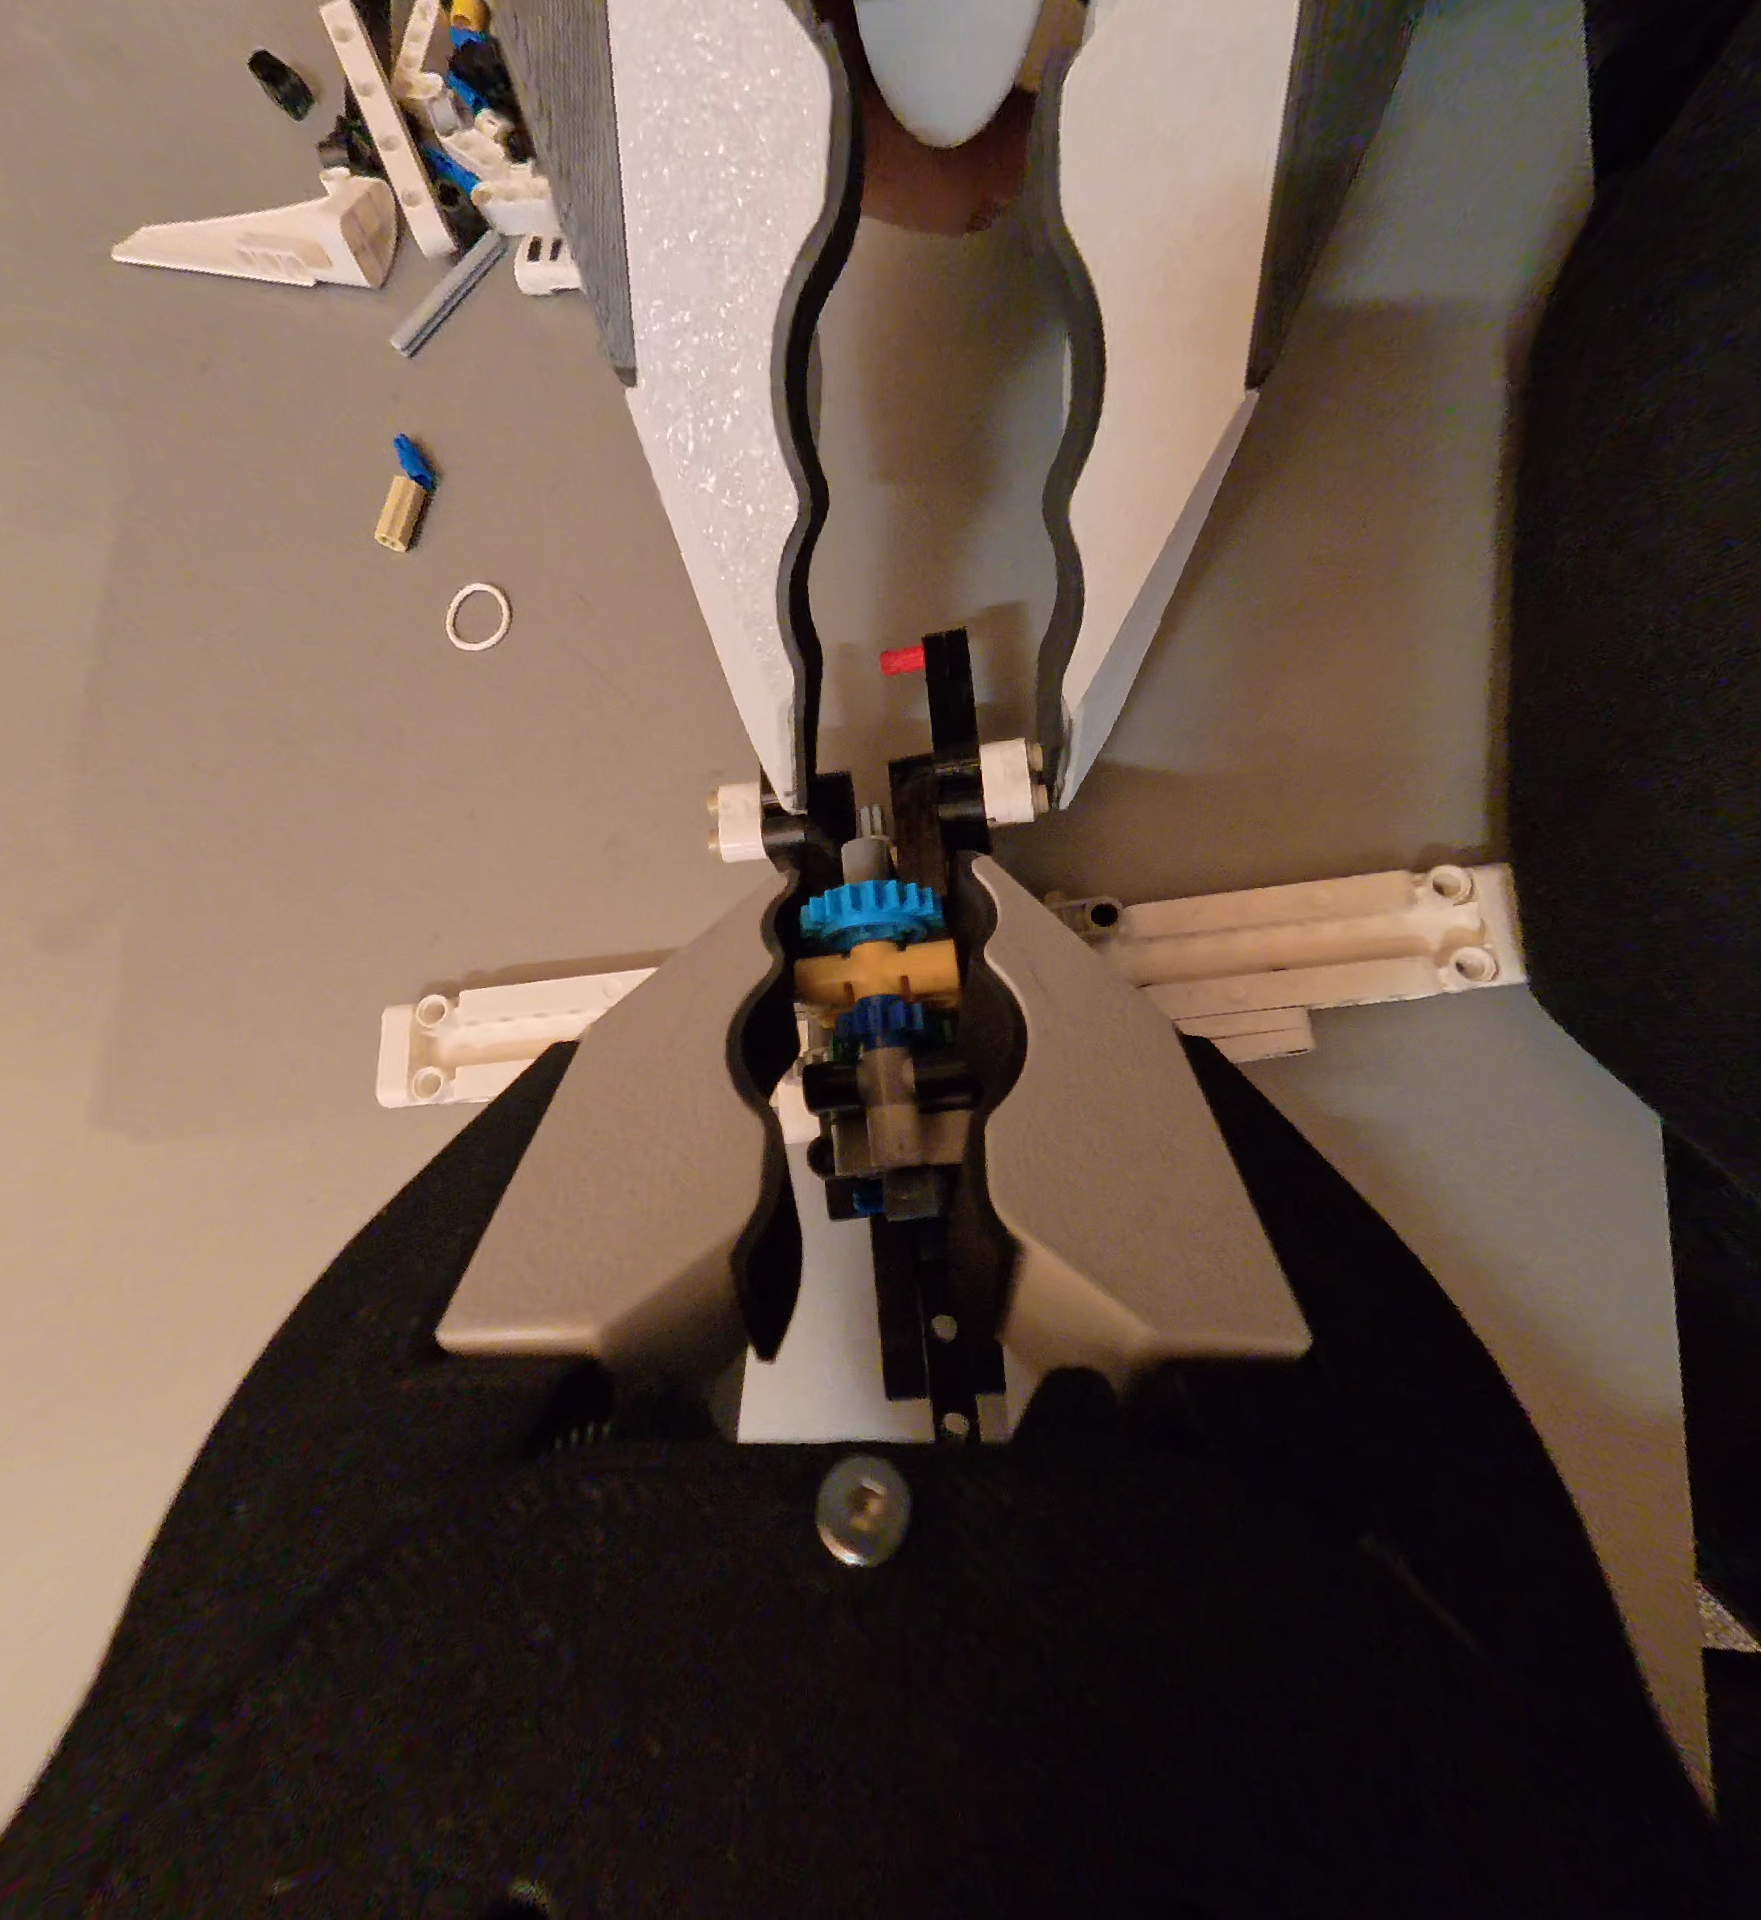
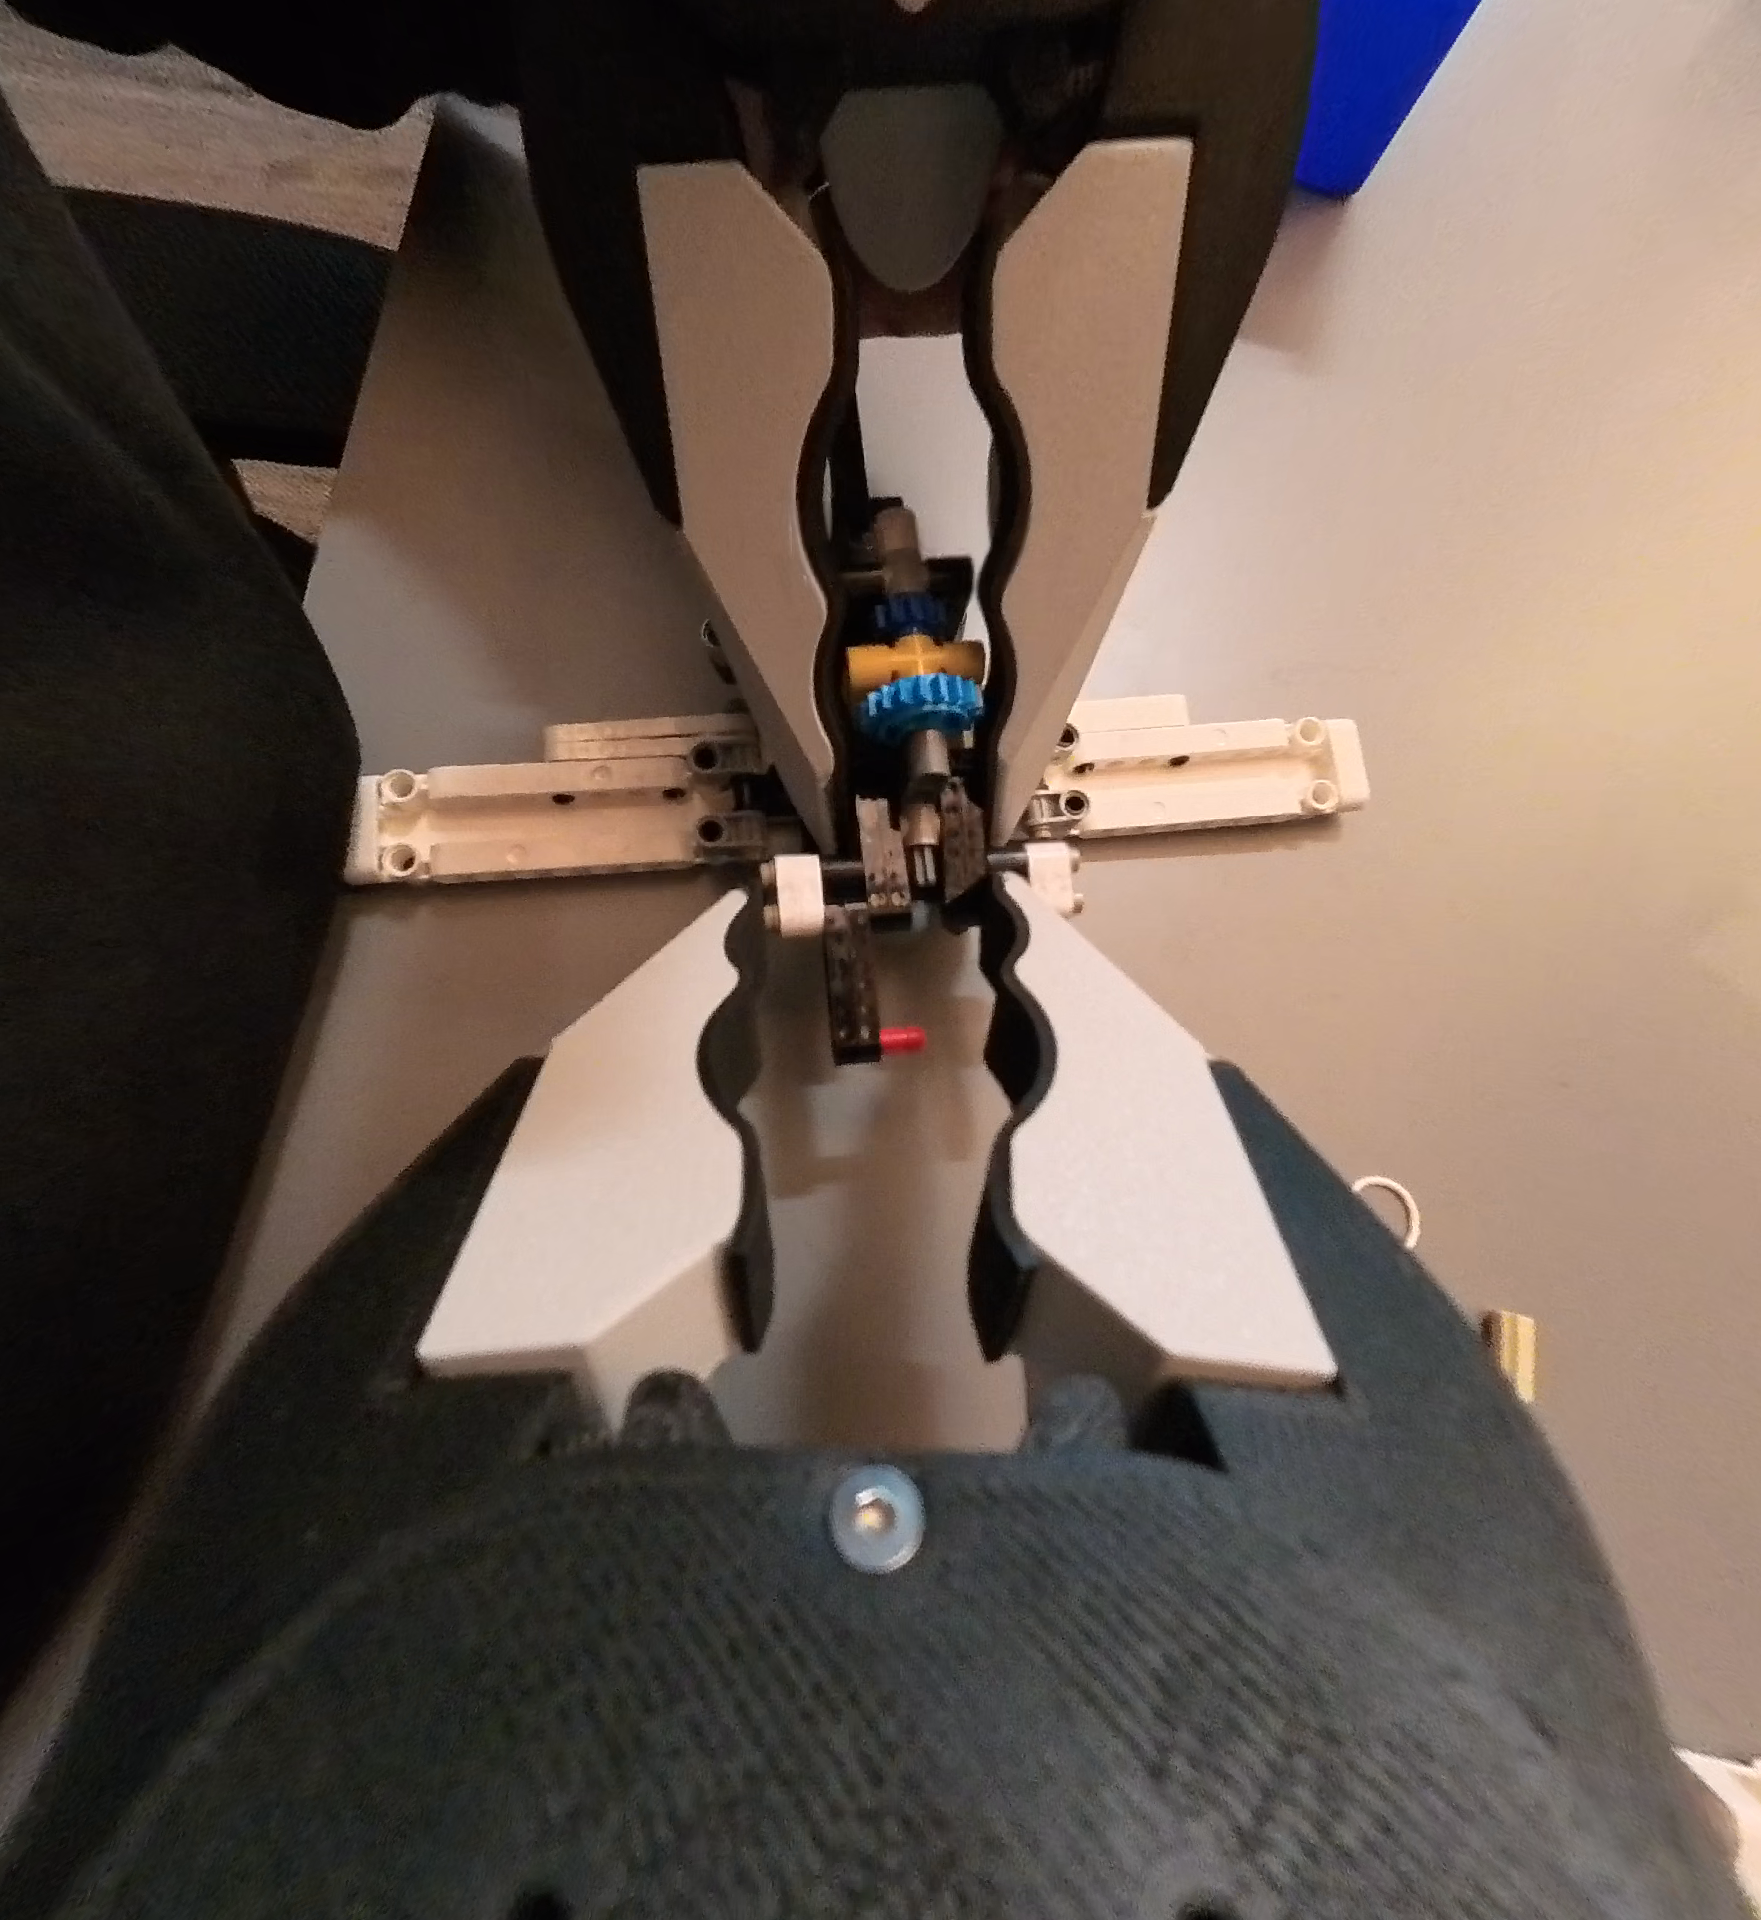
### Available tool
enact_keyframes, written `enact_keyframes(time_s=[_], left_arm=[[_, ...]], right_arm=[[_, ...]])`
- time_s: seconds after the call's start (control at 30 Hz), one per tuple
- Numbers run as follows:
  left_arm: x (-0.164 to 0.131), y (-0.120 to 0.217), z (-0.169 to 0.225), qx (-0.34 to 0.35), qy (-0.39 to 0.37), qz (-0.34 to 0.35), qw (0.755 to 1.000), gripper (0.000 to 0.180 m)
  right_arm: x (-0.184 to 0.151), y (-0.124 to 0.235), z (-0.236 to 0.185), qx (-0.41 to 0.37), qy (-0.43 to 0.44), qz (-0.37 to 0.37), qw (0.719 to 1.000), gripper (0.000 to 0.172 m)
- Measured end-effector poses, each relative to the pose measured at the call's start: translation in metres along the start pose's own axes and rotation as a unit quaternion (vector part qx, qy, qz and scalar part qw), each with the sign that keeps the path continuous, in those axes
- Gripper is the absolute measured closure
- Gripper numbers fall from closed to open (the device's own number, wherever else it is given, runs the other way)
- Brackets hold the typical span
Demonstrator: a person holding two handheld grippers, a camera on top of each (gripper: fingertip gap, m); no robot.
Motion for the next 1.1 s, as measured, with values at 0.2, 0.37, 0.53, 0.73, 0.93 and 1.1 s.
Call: enact_keyframes(time_s=[0.2, 0.37, 0.53, 0.73, 0.93, 1.1], left_arm=[[-0.001, 0.0, 0.0, 0.006, 0.011, 0.007, 1.0, 0.155], [-0.002, 0.001, 0.001, 0.015, 0.019, 0.011, 1.0, 0.155], [0.0, 0.0, -0.002, 0.052, 0.04, 0.009, 0.998, 0.155], [0.0, -0.001, -0.012, 0.104, 0.13, 0.011, 0.986, 0.155], [0.003, 0.009, -0.027, 0.082, 0.231, 0.05, 0.968, 0.155], [0.006, 0.007, -0.031, 0.087, 0.243, 0.055, 0.964, 0.155]], right_arm=[[-0.005, 0.005, -0.006, -0.018, -0.057, 0.037, 0.998, 0.116], [-0.013, 0.017, -0.009, -0.032, -0.144, 0.071, 0.987, 0.117], [-0.012, 0.025, -0.017, -0.094, -0.155, 0.105, 0.978, 0.131], [-0.014, 0.014, -0.02, -0.282, 0.023, -0.004, 0.959, 0.134], [-0.006, -0.003, -0.019, -0.365, 0.228, -0.08, 0.899, 0.148], [-0.002, -0.007, -0.008, -0.372, 0.324, -0.114, 0.862, 0.145]])
Point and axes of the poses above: each gripper's, where its closed fingertips meet, y back along the fingers, x out of its top, z = x × y across the jaws, the point moved 9 cm from there along y, back along the fingers, and after that the axes turned 11 degrees about y, right-handed, at the moved point
